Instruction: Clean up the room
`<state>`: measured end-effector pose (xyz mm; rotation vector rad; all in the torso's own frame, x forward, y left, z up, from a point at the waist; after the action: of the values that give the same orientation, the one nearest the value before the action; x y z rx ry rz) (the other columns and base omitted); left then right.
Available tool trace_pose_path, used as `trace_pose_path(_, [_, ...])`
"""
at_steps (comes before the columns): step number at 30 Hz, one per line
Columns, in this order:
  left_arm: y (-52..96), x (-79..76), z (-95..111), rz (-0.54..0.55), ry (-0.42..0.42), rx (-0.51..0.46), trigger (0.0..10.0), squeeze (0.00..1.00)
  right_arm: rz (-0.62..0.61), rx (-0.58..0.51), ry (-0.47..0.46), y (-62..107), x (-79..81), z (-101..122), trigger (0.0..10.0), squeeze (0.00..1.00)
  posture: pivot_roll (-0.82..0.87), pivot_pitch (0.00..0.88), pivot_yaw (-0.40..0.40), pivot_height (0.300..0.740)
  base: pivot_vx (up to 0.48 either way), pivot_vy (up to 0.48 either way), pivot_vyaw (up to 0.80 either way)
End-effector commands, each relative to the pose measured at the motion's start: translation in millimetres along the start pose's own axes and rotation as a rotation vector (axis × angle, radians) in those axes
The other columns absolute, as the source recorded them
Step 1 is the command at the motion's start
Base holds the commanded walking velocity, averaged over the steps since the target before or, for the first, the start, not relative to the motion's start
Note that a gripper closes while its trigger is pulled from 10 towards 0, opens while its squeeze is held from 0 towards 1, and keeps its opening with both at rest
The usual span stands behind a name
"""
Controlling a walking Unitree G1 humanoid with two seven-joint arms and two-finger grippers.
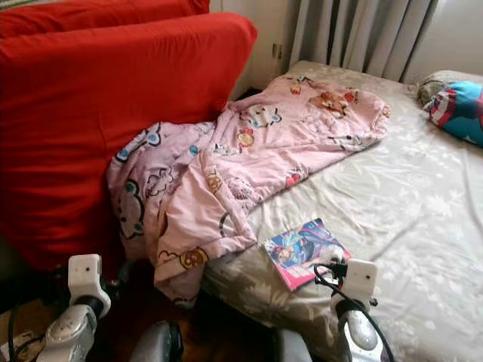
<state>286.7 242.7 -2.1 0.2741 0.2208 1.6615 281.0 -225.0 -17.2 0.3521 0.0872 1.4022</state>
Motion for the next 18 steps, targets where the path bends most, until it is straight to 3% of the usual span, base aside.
trace_pose_path(1, [-1.5, -2.3, -3, 0.003, -0.009, 0.012, 10.0, 0.0, -0.003, 0.045, 0.004, 0.7, -2.1, -7, 10.0, 0.0, -0.02, 0.0, -0.026, 0.628, 0.0, 0.0, 0.0])
trace_pose_path(9, [3.5, -1.9, -30, 0.023, 0.023, 0.131, 10.0, 0.0, -0.017, 0.229, 0.002, 10.6, -2.1, -42, 10.0, 0.0, -0.01, 0.0, -0.024, 0.683, 0.0, 0.0, 0.0])
trace_pose_path(18, [13.0, -6.9, -62, 0.017, 0.021, 0.304, 10.0, 0.0, -0.027, 0.434, 0.064, 28.4, -2.5, -77, 10.0, 0.0, 0.01, 0.0, -0.043, 0.738, 0.0, 0.0, 0.0])
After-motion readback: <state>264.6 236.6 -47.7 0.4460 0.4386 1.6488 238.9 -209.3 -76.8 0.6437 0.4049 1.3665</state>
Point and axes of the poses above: a point about 5 cm out from each wrist's last joint towards the gripper, its own y axis pointing back from the gripper into the wrist, its own z axis along the axis of the wrist's last joint, x = y × z, the point moved 3 cm from there along -y, pointing out of the wrist towards the gripper, and after that the axes turned 3 degrees about -y, right-handed, at the moved point
